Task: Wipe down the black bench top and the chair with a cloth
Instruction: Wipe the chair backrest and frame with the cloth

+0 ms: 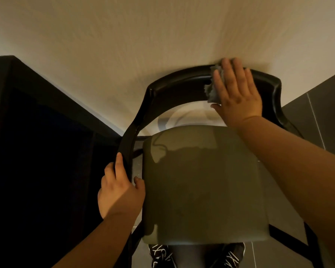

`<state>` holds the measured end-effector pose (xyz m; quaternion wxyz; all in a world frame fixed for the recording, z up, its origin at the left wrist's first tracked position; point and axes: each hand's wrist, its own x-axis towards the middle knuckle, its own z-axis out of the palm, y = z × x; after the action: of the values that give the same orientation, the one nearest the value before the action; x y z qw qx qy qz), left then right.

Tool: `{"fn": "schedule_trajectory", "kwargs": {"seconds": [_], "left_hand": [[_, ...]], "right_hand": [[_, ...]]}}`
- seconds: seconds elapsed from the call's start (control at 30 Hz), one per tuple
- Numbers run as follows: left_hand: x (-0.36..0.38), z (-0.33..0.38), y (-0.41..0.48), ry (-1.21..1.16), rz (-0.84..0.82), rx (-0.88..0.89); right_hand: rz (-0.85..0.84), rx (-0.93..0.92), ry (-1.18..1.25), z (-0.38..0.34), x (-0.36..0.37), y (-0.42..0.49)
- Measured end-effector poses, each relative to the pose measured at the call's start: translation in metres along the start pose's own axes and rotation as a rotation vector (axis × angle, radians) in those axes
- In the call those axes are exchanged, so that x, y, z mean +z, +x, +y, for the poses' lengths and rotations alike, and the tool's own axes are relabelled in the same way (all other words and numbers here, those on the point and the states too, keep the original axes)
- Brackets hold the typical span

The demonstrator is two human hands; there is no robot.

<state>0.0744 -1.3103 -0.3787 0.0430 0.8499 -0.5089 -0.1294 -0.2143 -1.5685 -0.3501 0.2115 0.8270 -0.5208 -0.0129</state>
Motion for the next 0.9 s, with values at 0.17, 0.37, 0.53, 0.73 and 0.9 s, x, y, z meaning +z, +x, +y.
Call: {"fn": "schedule_trajectory", "kwargs": {"seconds": [0.17,0.37,0.53,0.73,0.9], "left_hand": [[0.000,0.003,-0.001,-0.005,0.015,-0.032],[-0.003,0.006,-0.001,0.036,0.011,-0.057],[-0.005,0.013,0.000,0.067,0.017,-0.080],[-0.005,0.014,0.001,0.050,0.002,-0.099],[-0.004,0.009,0.003,0.023,0.017,-0.083]], "right_hand": [[-0.019,0.048,-0.005,-0.020,-0.003,0.005],[0.011,-0.149,-0.066,-0.005,-0.009,0.006],[0.022,-0.105,-0.007,0.038,-0.006,-0.020],[0.027,-0.083,0.020,0.030,-0.008,-0.017],[0.106,-0.173,0.131,0.010,-0.014,0.007]]}}
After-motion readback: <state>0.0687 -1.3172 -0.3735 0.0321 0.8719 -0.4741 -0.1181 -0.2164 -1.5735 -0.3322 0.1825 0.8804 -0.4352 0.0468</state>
